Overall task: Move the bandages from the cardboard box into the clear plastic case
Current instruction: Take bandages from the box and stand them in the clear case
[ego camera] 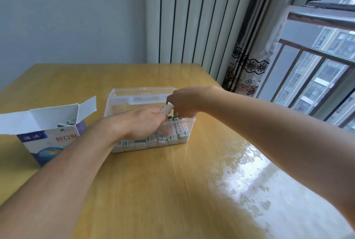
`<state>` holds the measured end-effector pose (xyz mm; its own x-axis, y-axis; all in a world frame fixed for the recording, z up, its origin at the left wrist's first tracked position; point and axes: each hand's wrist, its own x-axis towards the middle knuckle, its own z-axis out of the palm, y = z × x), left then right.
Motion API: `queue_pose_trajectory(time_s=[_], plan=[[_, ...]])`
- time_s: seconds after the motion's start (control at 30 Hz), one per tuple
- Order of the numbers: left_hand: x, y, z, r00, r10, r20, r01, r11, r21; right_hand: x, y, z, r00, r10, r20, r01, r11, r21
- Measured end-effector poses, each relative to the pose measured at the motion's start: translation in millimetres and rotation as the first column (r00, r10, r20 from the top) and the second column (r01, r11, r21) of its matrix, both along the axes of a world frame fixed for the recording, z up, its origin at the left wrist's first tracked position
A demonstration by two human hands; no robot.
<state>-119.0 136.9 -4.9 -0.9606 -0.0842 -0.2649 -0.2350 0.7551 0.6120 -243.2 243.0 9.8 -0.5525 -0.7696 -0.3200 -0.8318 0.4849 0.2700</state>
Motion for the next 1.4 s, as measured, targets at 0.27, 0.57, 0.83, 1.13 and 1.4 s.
queue_pose_trajectory(time_s=[0.27,0.57,0.83,1.13,1.4], plan=[[-4.0,-8.9,-8.0,0.999,0.013,-0.039,-0.014,1.000,-0.014,-4.0,-0.2,-3.4,1.000,0.005,0.031,-0.004,1.000,-0.024],[-10.0,-22.1,-12.4,0.883,0.319,-0.343,-0.237,0.936,0.262,-0.1,-9.0,0.0,0.987,0.089,-0.131,-0.104,0.989,-0.107],[-15.5,-26.0,-17.1,0.781,0.462,-0.420,-0.334,0.877,0.345,9.4,-20.4,-7.5,0.913,0.178,-0.367,-0.193,0.981,-0.005],[-17.2,-26.6,-20.6,0.788,0.446,-0.425,-0.327,0.887,0.326,2.3,-32.7,-15.6,1.000,-0.002,0.005,0.002,1.000,0.002],[-17.5,-25.2,-21.1,0.789,0.443,-0.425,-0.331,0.890,0.314,-5.4,-32.7,-11.0,0.998,0.048,-0.051,-0.041,0.991,0.125]])
